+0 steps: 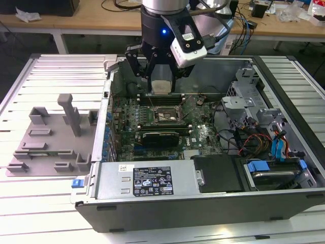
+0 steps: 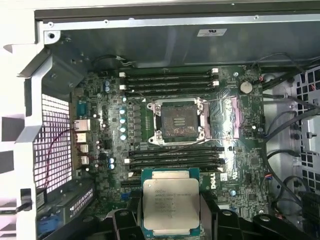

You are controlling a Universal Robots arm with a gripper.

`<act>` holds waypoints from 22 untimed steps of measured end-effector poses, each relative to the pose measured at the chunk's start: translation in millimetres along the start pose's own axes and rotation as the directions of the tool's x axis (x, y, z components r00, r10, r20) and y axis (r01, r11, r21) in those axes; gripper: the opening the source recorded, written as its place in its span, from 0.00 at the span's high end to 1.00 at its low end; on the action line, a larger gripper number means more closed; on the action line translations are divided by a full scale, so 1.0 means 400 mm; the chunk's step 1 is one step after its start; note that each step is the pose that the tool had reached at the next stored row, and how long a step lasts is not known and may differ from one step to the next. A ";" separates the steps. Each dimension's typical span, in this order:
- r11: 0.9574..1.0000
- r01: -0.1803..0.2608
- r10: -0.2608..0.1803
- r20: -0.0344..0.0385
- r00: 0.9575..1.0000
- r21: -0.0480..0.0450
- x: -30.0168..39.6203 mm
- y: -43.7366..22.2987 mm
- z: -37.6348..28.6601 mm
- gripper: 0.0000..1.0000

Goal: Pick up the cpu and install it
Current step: 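Pick up the cpu and move it towards the insertion slot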

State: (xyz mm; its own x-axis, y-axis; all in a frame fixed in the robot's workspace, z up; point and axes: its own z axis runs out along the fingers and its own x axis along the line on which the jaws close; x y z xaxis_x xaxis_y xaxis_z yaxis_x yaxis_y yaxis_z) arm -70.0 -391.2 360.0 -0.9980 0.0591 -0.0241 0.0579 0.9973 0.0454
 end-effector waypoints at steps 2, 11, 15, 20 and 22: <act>1.000 0.000 0.000 0.000 1.000 0.000 -0.002 0.005 0.006 0.45; 1.000 0.000 0.000 0.000 1.000 0.000 -0.003 0.031 0.035 0.45; 1.000 0.000 0.000 0.000 1.000 0.000 -0.002 0.041 0.044 0.45; 1.000 0.000 0.000 0.000 1.000 0.000 -0.007 0.058 0.073 0.45; 1.000 0.000 0.000 0.000 1.000 0.000 -0.011 0.067 0.088 0.45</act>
State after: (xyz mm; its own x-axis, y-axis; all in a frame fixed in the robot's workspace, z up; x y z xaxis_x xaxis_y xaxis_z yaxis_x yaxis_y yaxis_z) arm -63.3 -363.4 326.3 -0.9980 0.0591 -0.0241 0.0580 0.9973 0.0454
